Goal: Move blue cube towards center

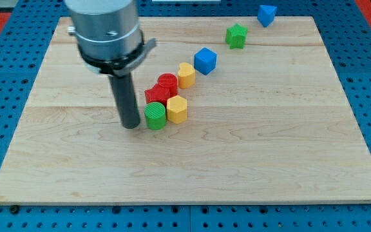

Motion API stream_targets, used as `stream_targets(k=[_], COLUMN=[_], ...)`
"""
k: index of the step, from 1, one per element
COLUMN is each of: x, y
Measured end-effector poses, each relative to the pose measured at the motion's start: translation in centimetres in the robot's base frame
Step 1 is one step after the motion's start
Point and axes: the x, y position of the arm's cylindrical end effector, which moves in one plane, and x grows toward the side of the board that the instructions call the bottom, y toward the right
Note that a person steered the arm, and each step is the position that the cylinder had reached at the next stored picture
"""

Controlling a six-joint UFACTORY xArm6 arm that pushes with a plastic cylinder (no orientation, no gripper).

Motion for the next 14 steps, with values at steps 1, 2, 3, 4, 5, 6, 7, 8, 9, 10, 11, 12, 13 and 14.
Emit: stream_targets(k=[1,2,3,4,5,6,7,8,9,10,11,12,13,14], x=[3.6,6.1,4.4,2.6,-0.2,-8.5,-17.1,-18.1,-19.9,-17.5,-16.8,-17.6,-15.4,-14.9], y=[-0.3,6.8,9.5,15.0,22.9,25.5,25.4,18.0,8.2,7.8,13.9,15.3,19.6,20.8])
